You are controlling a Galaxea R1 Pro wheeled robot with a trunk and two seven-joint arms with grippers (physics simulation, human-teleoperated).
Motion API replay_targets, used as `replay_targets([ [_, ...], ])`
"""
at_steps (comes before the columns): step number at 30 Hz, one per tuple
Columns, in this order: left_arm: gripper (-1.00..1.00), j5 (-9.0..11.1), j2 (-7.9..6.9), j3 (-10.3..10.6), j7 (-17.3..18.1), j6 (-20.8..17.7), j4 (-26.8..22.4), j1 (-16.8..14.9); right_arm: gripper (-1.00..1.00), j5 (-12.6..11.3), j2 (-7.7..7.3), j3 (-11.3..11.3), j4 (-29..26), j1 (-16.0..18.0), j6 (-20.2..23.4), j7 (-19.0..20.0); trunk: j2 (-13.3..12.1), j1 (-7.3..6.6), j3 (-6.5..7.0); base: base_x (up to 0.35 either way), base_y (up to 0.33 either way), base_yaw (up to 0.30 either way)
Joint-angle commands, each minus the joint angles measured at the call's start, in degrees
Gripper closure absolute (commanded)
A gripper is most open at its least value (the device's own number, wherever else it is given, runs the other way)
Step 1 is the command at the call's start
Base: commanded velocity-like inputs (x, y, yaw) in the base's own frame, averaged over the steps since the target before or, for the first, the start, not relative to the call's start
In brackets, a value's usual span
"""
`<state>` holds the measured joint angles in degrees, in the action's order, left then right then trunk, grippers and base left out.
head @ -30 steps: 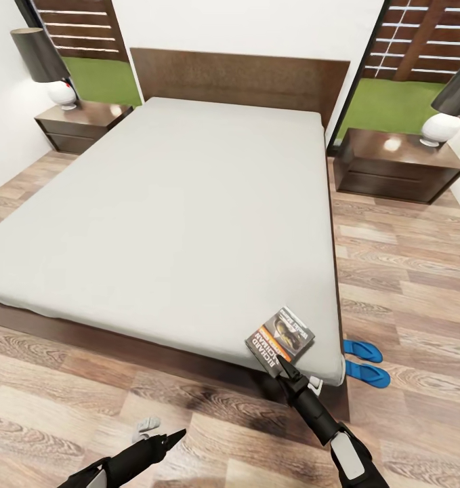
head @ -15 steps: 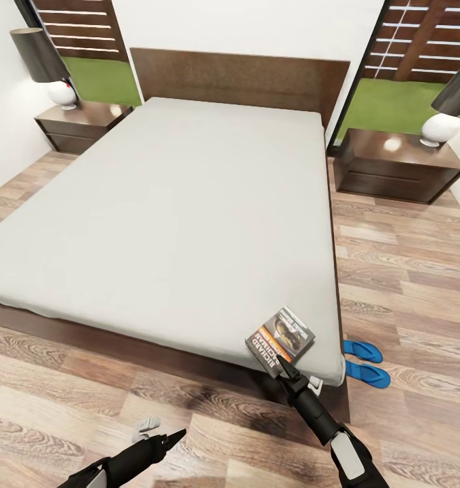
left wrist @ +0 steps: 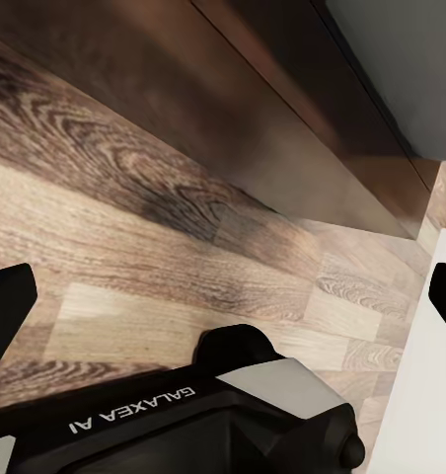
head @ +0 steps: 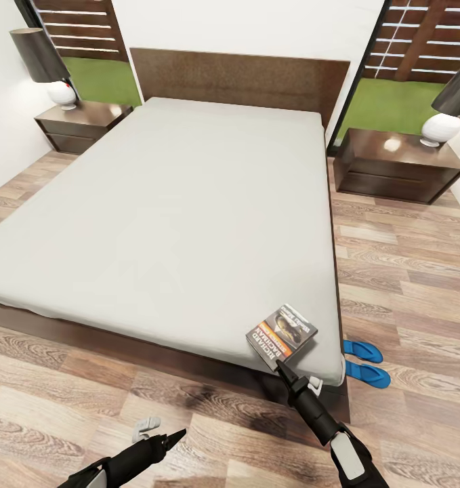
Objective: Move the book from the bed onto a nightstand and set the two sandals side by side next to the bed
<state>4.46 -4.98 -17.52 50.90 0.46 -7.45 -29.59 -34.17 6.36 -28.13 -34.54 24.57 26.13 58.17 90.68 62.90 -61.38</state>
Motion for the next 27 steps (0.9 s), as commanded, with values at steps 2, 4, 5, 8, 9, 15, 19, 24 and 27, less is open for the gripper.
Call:
replay_targets([
  [2,-1.0,0.5,-0.03,0.3,0.2,0.0,0.1,0.0,1.0,0.0,0.06,-0.3,0.0,0.0,0.5,0.1,0.0,0.0,-0.03,0.0,0.0,0.0],
  [4,-1.0,0.5,-0.03,0.3,0.2,0.0,0.1,0.0,1.0,0.0,0.06,-0.3,0.0,0.0,0.5,0.1,0.0,0.0,-0.03,0.0,0.0,0.0],
  [5,-1.0,0.5,-0.03,0.3,0.2,0.0,0.1,0.0,1.0,0.0,0.06,-0.3,0.0,0.0,0.5,0.1,0.0,0.0,-0.03,0.0,0.0,0.0],
  [8,-1.0,0.5,-0.03,0.3,0.2,0.0,0.0,0.0,1.0,0.0,0.06,-0.3,0.0,0.0,0.5,0.1,-0.8,-0.44,0.33,0.0,0.0,0.0],
  [9,-1.0,0.5,-0.03,0.3,0.2,0.0,0.0,0.0,1.0,0.0,0.06,-0.3,0.0,0.0,0.5,0.1,-1.2,-0.66,0.51,0.0,0.0,0.0],
  [15,-1.0,0.5,-0.03,0.3,0.2,0.0,0.0,0.0,1.0,0.0,0.06,-0.2,0.0,0.0,0.5,0.1,-3.6,-1.98,1.59,0.0,0.0,0.0],
  [19,-1.0,0.5,-0.03,0.3,0.2,0.0,0.0,0.0,1.0,0.0,0.06,-0.2,0.0,0.0,0.5,0.1,-5.2,-2.86,2.3,0.0,0.0,0.0],
  [24,-1.0,0.5,-0.03,0.3,0.2,0.0,0.0,0.0,1.0,0.0,0.06,-0.2,0.0,0.0,0.5,0.1,-7.2,-3.96,3.2,0.0,0.0,0.0],
  [27,-1.0,0.5,-0.03,0.3,0.2,0.0,0.0,0.0,1.0,0.0,0.06,-0.2,0.0,0.0,0.5,0.1,-8.4,-4.62,3.74,0.0,0.0,0.0],
])
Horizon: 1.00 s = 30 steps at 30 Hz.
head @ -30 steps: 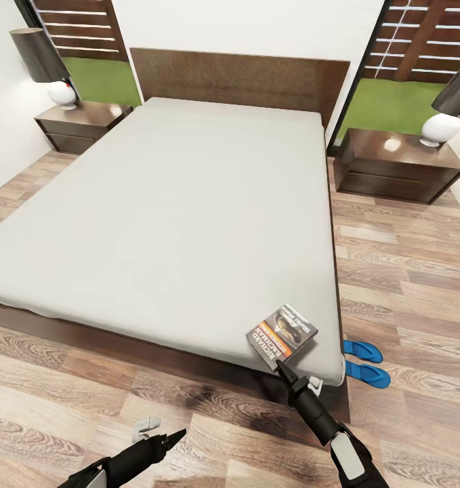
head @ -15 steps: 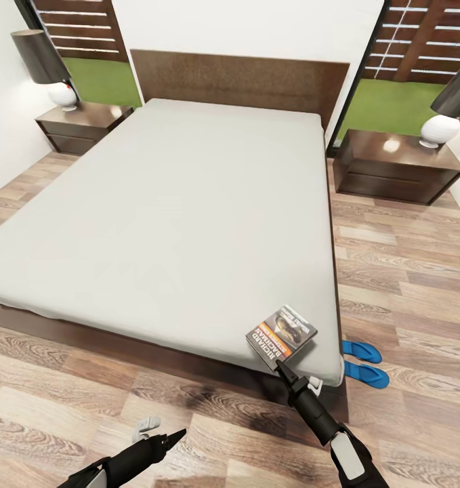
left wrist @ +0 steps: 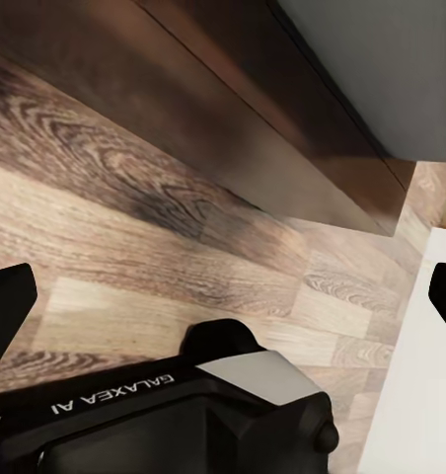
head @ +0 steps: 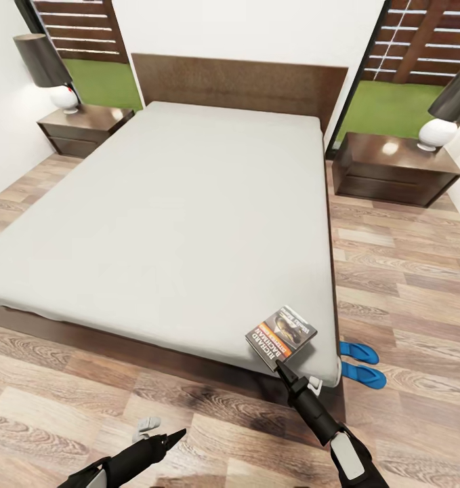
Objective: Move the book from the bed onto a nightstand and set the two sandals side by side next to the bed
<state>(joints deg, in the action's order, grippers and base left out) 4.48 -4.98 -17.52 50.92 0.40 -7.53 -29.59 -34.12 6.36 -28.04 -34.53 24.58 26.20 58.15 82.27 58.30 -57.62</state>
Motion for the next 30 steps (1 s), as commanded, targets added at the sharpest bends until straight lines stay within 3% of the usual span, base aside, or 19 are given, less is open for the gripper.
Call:
replay_targets([
  [1,-1.0,0.5,-0.03,0.3,0.1,0.0,0.1,0.0,1.0,0.0,0.06,-0.3,0.0,0.0,0.4,0.1,-0.4,-0.23,0.16,0.0,0.0,0.0],
  [30,-1.0,0.4,-0.03,0.4,0.0,0.0,0.1,0.0,1.0,0.1,0.14,0.1,0.0,0.0,0.7,-0.2,-12.0,-6.6,5.36,0.0,0.0,0.0],
])
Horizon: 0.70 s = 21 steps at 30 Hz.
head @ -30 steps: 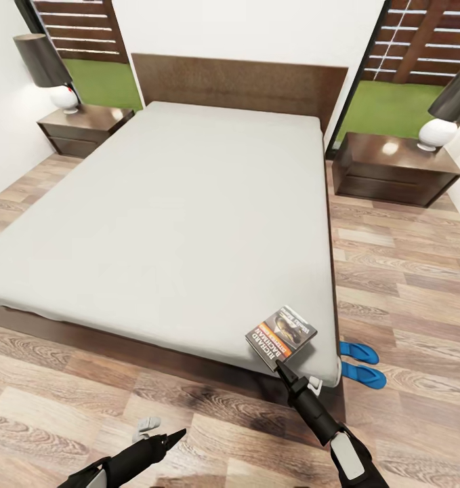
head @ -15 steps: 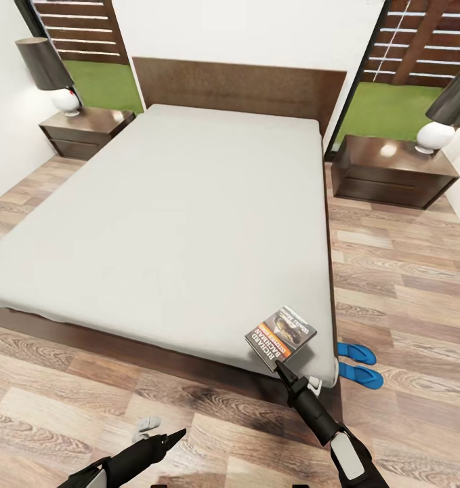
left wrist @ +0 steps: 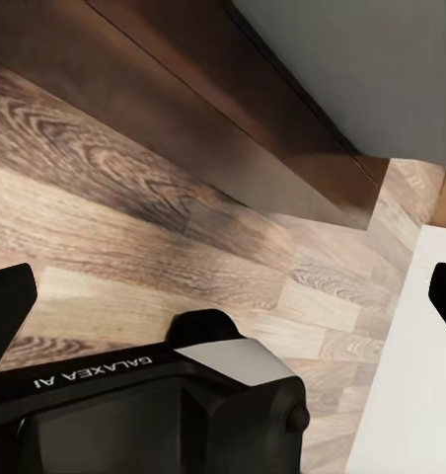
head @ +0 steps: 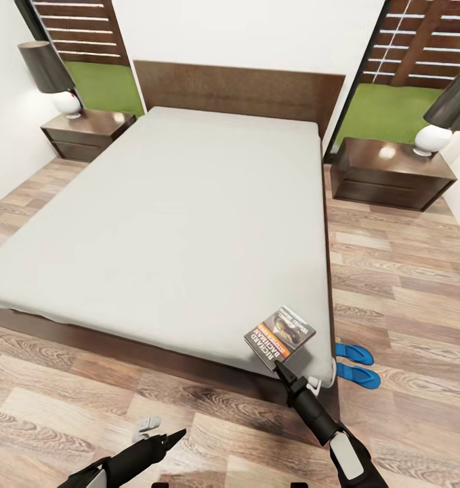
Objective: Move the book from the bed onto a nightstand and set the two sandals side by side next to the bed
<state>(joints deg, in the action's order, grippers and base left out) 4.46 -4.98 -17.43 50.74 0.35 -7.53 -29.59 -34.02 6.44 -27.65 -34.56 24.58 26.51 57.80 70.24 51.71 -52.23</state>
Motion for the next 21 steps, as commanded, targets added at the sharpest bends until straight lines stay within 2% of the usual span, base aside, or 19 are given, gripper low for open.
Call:
replay_targets([
  [1,-1.0,0.5,-0.03,0.3,0.1,0.0,0.1,0.0,1.0,0.0,0.06,-0.2,0.0,0.0,0.4,0.1,-0.4,-0.22,0.16,0.0,0.0,0.0],
  [21,-1.0,0.5,-0.03,0.3,0.1,0.0,0.1,0.0,1.0,0.0,0.07,-0.2,-0.1,0.0,0.3,0.4,-8.4,-4.62,3.75,0.0,0.0,0.0],
])
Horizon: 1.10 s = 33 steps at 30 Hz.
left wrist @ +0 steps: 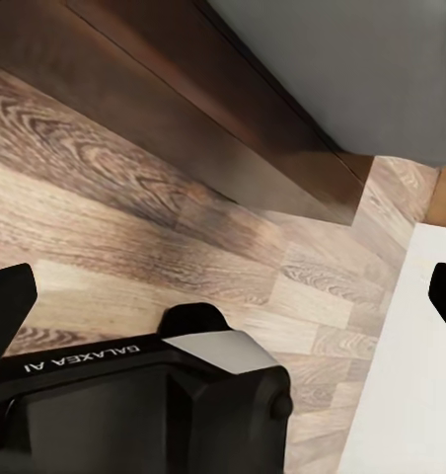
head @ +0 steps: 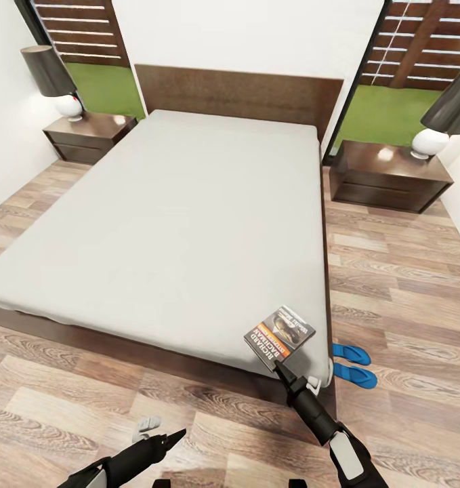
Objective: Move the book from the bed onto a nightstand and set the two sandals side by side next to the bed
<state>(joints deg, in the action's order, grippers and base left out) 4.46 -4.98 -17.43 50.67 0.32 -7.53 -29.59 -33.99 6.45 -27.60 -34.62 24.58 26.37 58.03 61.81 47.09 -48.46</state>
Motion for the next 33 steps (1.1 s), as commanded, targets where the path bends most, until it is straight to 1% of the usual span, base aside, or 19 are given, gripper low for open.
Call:
replay_targets([
  [1,-1.0,0.5,-0.03,0.3,0.2,0.0,0.1,0.0,1.0,0.0,0.06,-0.3,0.0,0.0,0.4,0.1,-0.4,-0.22,0.15,0.0,0.0,0.0],
  [8,-1.0,0.5,-0.03,0.3,0.2,0.0,0.1,0.0,1.0,0.0,0.06,-0.2,0.0,0.0,0.4,0.0,-3.2,-1.76,1.41,0.0,0.0,0.0],
  [16,-1.0,0.5,-0.03,0.3,0.1,0.0,0.1,0.0,1.0,0.5,0.06,-0.1,-0.1,0.0,0.5,-0.1,-6.4,-3.52,2.85,0.0,0.0,0.0],
  [19,-1.0,0.5,-0.03,0.3,0.1,0.0,0.1,0.0,1.0,0.6,0.06,-0.1,-1.4,0.0,0.7,-0.1,-7.6,-4.18,3.39,0.0,0.0,0.0],
  [21,-1.0,0.5,-0.03,0.3,0.2,0.0,0.1,0.0,1.0,0.7,0.06,1.0,-3.1,0.0,0.8,-0.1,-8.4,-4.62,3.74,0.0,0.0,0.0],
  [22,-1.0,0.5,-0.03,0.2,0.2,0.0,0.1,0.0,1.0,0.7,0.06,2.3,-3.6,0.0,0.9,-0.1,-8.8,-4.83,3.92,0.0,0.0,0.0],
  [24,-1.0,0.5,-0.08,0.2,0.4,0.0,0.1,0.0,1.0,0.8,0.06,5.9,-4.2,0.0,1.0,-0.1,-9.6,-5.27,4.28,0.0,0.0,0.0],
  [25,-1.0,0.5,-0.09,0.2,0.4,0.0,0.1,0.0,1.0,0.8,0.02,6.8,-4.4,0.0,1.0,-0.1,-10.0,-5.49,4.46,0.0,0.0,0.0],
  [26,-1.0,0.5,-0.1,0.2,0.4,0.0,0.1,0.0,1.0,0.8,-0.61,8.7,-5.4,0.0,1.3,-0.1,-10.4,-5.71,4.64,0.0,0.0,0.0],
  [27,-1.0,0.5,-0.11,0.2,0.5,0.0,0.1,0.0,1.0,1.0,-2.14,9.6,-6.2,0.0,1.9,0.0,-10.8,-5.93,4.82,0.0,0.0,0.0],
  [28,-1.0,0.5,-0.11,0.2,0.5,0.0,0.1,0.0,1.0,1.5,-4.51,10.3,-7.2,0.0,2.6,0.0,-11.2,-6.15,5.0,0.0,0.0,0.0],
  [29,-1.0,0.5,-0.11,0.2,0.5,0.0,0.1,0.0,1.0,2.5,-7.28,10.9,-8.0,0.0,3.3,0.1,-11.6,-6.37,5.18,0.0,0.0,0.0],
  [30,-1.0,0.5,-0.11,0.2,0.5,0.0,0.1,0.0,1.0,3.1,-8.74,11.2,-8.3,-0.1,3.6,0.2,-12.0,-6.59,5.36,0.0,0.0,0.0],
  [31,-1.0,0.5,-0.11,0.2,0.6,0.0,0.1,0.0,1.0,5.0,-13.3,11.7,-9.0,-0.3,4.2,0.3,-12.4,-6.81,5.54,0.0,0.0,0.0],
  [33,-1.0,0.5,-0.12,0.2,0.6,0.0,0.1,0.0,1.0,6.8,-19.48,12.0,-9.3,-0.5,4.5,1.5,-13.2,-7.25,5.9,0.0,0.0,0.0],
])
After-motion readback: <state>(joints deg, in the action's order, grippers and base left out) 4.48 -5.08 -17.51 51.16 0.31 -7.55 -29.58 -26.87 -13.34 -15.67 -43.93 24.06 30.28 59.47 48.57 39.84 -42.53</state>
